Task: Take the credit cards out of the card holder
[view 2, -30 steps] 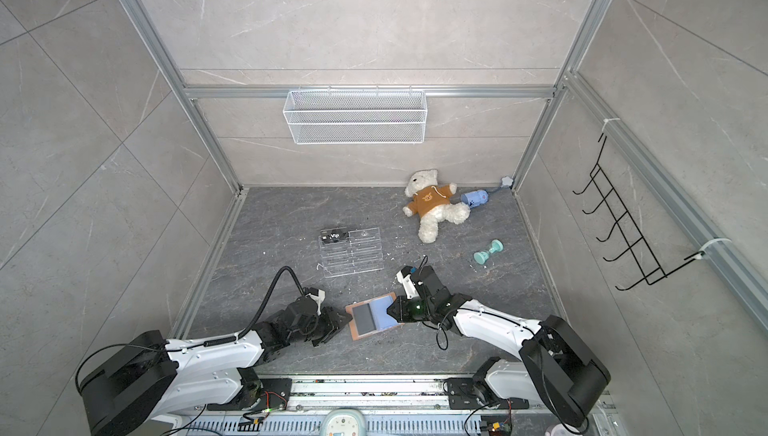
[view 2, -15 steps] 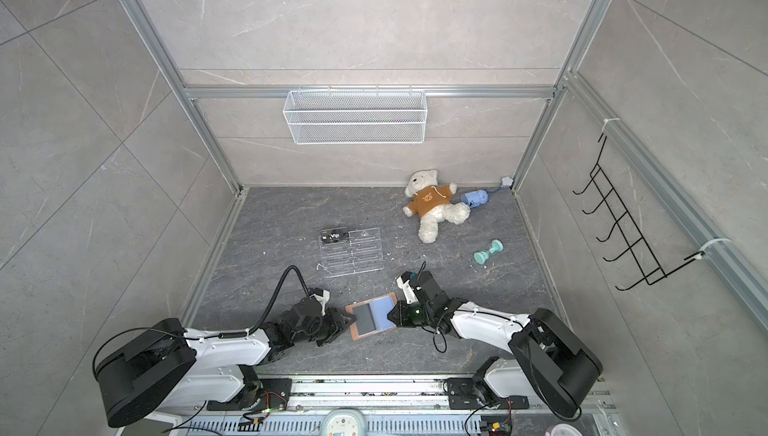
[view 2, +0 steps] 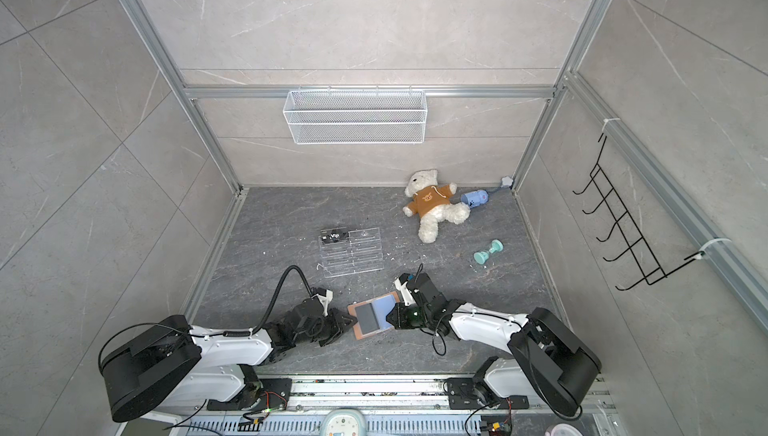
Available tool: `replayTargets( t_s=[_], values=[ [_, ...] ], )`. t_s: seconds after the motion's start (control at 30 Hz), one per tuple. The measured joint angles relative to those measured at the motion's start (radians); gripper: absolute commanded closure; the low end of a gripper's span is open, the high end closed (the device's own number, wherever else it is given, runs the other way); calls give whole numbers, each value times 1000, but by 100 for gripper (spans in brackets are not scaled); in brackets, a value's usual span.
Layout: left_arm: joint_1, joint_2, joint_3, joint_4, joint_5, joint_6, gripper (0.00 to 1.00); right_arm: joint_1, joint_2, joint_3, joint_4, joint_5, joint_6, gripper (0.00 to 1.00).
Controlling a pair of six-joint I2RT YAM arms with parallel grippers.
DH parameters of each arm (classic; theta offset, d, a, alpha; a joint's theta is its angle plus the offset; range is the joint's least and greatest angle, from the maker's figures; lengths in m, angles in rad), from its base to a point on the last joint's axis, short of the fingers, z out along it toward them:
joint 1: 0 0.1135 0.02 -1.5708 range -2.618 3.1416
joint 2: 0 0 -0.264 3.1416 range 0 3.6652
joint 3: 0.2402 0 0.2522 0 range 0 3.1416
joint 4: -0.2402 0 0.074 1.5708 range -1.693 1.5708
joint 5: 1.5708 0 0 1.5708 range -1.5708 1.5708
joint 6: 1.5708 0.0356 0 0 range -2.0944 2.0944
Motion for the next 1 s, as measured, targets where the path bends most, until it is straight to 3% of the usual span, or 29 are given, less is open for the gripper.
replayTargets(
  t_s=[0.13, 0.53, 1.0],
  values=[
    [-2, -6, 0, 0, -1, 9, 100, 0, 0, 0, 0, 0, 0, 86],
    [-2, -66, 0, -21, -1, 31, 100, 0, -27, 16, -73, 22, -8, 86],
    [-2, -171, 10, -107, 2, 95, 100, -2, -27, 109, -248, 154, -27, 82]
  ],
)
